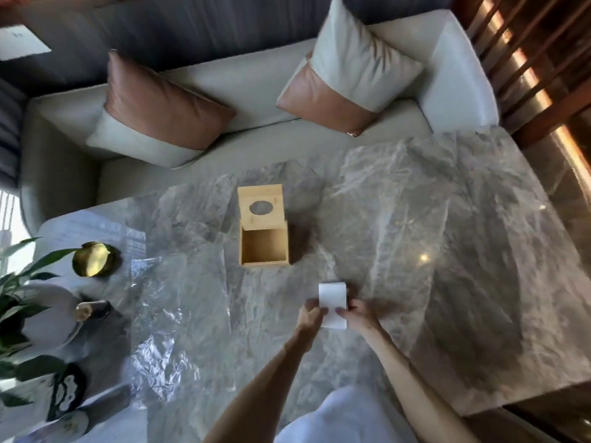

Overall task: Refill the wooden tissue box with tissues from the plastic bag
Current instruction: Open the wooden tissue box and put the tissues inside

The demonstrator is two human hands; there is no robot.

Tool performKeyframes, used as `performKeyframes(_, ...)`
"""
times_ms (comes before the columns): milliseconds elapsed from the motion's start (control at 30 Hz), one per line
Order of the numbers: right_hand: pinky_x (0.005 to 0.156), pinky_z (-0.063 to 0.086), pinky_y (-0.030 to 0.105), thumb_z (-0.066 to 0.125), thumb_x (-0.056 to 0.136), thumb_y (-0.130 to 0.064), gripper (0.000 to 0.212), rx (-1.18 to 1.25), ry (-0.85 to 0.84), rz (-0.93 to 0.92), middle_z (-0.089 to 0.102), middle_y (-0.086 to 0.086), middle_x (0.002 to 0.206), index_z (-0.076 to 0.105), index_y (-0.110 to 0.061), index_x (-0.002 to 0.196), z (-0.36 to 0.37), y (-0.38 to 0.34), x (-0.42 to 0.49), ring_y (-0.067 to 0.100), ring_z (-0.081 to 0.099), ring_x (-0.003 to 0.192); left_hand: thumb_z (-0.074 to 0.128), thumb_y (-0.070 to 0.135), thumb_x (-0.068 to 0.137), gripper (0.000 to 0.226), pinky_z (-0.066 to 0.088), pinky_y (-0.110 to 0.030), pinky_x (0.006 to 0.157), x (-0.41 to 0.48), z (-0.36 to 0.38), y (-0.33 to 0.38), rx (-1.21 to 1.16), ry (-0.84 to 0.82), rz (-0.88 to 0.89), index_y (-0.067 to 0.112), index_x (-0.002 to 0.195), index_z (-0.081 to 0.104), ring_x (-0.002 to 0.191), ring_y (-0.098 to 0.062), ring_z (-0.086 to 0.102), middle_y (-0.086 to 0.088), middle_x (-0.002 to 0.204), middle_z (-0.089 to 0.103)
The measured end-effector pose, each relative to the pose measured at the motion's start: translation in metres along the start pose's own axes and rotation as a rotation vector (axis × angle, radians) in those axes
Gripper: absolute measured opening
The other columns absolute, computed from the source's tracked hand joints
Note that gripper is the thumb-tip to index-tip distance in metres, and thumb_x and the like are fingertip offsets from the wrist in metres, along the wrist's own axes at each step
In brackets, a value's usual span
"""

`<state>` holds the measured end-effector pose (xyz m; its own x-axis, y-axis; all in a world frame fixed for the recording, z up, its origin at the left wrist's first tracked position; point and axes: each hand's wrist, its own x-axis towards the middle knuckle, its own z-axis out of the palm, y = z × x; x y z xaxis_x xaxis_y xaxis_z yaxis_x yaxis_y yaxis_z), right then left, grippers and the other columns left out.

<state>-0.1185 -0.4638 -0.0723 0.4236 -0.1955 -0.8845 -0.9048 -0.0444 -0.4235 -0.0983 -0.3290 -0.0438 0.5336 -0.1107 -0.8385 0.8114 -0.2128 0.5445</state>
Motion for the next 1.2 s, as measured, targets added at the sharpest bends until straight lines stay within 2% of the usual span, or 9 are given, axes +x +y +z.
performKeyframes(133, 0.095, 0.051, 0.042, 0.074, 0.083, -0.014, 0.053, -0.055, 0.103, -0.03, 0.065, 0.02, 0.122, 0.053, 0.0, 0.129, 0.004, -0.001, -0.002, 0.034, 0.063, 0.113, 0.052, 0.016, 0.072, 0.008, 0.043, -0.024, 0.059, -0.001, 0.014, 0.011, -0.018, -0.016, -0.072, 0.018, 0.079, 0.055, 0.07, -0.015, 0.054, 0.002, 0.07, 0.062)
performKeyframes(300, 0.076, 0.047, 0.029, 0.067, 0.08, -0.007, 0.043, -0.231, 0.182, -0.327, 0.061, 0.007, 0.115, 0.056, -0.012, 0.121, -0.012, -0.011, -0.004, 0.026, 0.063, 0.103, 0.049, -0.009, 0.087, 0.024, 0.045, -0.022, 0.056, 0.016, 0.018, 0.014, 0.054, -0.099, -0.003, -0.003, 0.109, 0.055, 0.063, -0.01, 0.059, -0.005, 0.078, 0.061)
performKeyframes(400, 0.078, 0.052, 0.031, 0.072, 0.074, -0.004, 0.042, -0.496, 0.351, -0.728, 0.059, 0.004, 0.109, 0.065, -0.015, 0.114, -0.028, -0.023, 0.0, 0.023, 0.063, 0.098, 0.063, -0.008, 0.086, 0.072, 0.055, -0.03, 0.092, 0.031, 0.023, 0.026, 0.194, -0.021, 0.297, 0.002, 0.145, 0.024, 0.111, -0.016, 0.061, -0.008, 0.127, 0.058)
performKeyframes(500, 0.077, 0.055, 0.039, 0.077, 0.068, -0.002, 0.043, -0.647, 0.46, -0.956, 0.067, 0.004, 0.099, 0.07, -0.012, 0.109, -0.04, -0.042, 0.016, 0.027, 0.067, 0.092, 0.067, 0.0, 0.086, 0.078, 0.029, -0.034, 0.118, 0.051, 0.028, 0.043, 0.449, 0.028, 0.595, -0.004, 0.148, 0.02, 0.14, -0.02, 0.033, -0.014, 0.151, 0.033)
performKeyframes(733, 0.1, 0.04, 0.032, 0.068, 0.077, 0.004, 0.041, -0.648, 0.474, -0.971, 0.066, 0.004, 0.112, 0.074, -0.019, 0.11, -0.057, -0.05, 0.056, 0.031, 0.061, 0.109, 0.061, 0.01, 0.089, 0.051, 0.039, -0.033, 0.109, 0.088, 0.027, 0.059, 0.567, 0.085, 0.761, 0.002, 0.136, 0.045, 0.126, -0.017, 0.049, -0.013, 0.137, 0.054)
performKeyframes(833, 0.119, 0.015, 0.032, 0.062, 0.088, 0.005, 0.05, -0.478, 0.299, -0.874, 0.038, 0.003, 0.152, 0.067, -0.027, 0.126, -0.061, -0.04, 0.068, 0.027, 0.017, 0.15, 0.056, 0.007, 0.087, 0.052, 0.036, -0.025, 0.113, 0.093, 0.029, 0.055, 0.566, 0.045, 0.774, 0.001, 0.137, 0.044, 0.132, -0.019, 0.048, -0.013, 0.14, 0.053)
performKeyframes(900, 0.12, 0.005, 0.033, 0.054, 0.093, 0.002, 0.065, -0.232, 0.182, -0.751, 0.009, -0.003, 0.164, 0.046, -0.04, 0.142, -0.065, -0.035, 0.07, 0.011, -0.013, 0.151, 0.056, 0.006, 0.087, 0.052, 0.033, -0.016, 0.112, 0.095, 0.032, 0.054, 0.537, 0.043, 0.771, 0.003, 0.137, 0.044, 0.131, -0.016, 0.048, -0.011, 0.14, 0.053)
performKeyframes(1000, 0.122, 0.016, 0.036, 0.046, 0.091, 0.007, 0.081, 0.099, 0.1, -0.664, 0.0, -0.006, 0.165, 0.022, -0.046, 0.148, -0.065, -0.04, 0.07, 0.01, -0.005, 0.153, 0.056, -0.001, 0.087, 0.052, 0.033, -0.016, 0.111, 0.096, 0.041, 0.055, 0.512, 0.03, 0.777, 0.007, 0.137, 0.044, 0.13, -0.014, 0.047, -0.007, 0.139, 0.052)
performKeyframes(1200, 0.124, 0.007, 0.031, 0.04, 0.09, 0.013, 0.082, 0.036, 0.048, -0.624, 0.007, -0.011, 0.164, 0.016, -0.034, 0.153, -0.056, -0.048, 0.074, -0.016, 0.001, 0.144, 0.052, -0.003, 0.081, 0.05, 0.039, -0.019, 0.106, 0.1, 0.047, 0.063, 0.444, 0.074, 0.743, 0.002, 0.131, 0.047, 0.12, -0.015, 0.053, -0.01, 0.128, 0.055)
